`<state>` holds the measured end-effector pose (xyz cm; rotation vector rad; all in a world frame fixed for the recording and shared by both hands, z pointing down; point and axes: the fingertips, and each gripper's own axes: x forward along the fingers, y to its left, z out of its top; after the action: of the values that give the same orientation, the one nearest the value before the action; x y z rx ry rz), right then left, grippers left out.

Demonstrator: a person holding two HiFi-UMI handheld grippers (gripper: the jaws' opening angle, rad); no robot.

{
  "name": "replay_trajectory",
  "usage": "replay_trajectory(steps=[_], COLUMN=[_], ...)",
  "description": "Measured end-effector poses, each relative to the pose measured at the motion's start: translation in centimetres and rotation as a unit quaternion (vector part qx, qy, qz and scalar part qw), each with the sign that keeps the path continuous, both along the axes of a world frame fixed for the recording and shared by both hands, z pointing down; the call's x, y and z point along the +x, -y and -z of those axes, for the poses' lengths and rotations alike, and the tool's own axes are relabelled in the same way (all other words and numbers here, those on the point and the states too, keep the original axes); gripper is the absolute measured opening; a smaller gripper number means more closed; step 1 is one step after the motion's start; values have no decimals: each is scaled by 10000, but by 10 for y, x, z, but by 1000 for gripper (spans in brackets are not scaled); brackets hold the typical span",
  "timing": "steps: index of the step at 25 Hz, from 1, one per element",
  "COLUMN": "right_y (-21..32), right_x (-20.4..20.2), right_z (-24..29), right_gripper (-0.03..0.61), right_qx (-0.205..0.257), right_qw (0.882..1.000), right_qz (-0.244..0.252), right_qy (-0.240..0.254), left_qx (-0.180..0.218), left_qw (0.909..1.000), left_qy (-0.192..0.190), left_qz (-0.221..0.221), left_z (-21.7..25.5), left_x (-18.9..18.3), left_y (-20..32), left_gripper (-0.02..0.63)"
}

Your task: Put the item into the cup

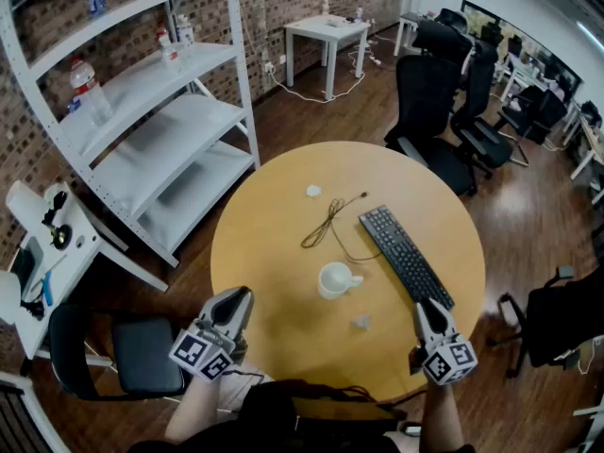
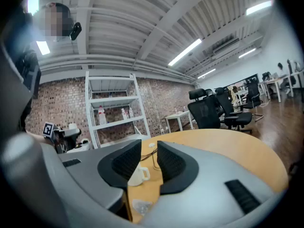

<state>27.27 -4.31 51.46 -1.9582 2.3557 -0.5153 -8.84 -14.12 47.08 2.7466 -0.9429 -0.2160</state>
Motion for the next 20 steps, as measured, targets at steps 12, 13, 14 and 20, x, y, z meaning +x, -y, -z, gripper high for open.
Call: replay_trajectory(steps=[12, 13, 14, 20], right_y=[48, 47, 46, 39], right_x=[-79, -84, -88, -96], right_z=[-120, -131, -143, -198], right_gripper=[265, 276, 282, 316], right_qx=[-1657, -1783, -1899, -2478], right_qw=[9673, 9608, 9538, 9178], right_qz=[1509, 1681, 1842, 2381], right_qy=[-1187, -1293, -1424, -1992], left_qx=[-319, -345, -355, -535], left_qw=[9976, 9971, 9965, 9930], left_qy=[196, 202, 221, 254], left_qz=[579, 654, 726, 1021], left_z=[-25, -26, -26, -35], left_x=[-51, -55, -59, -76], left_y=[-7, -9, -10, -25], left_gripper=[32, 32, 32, 32])
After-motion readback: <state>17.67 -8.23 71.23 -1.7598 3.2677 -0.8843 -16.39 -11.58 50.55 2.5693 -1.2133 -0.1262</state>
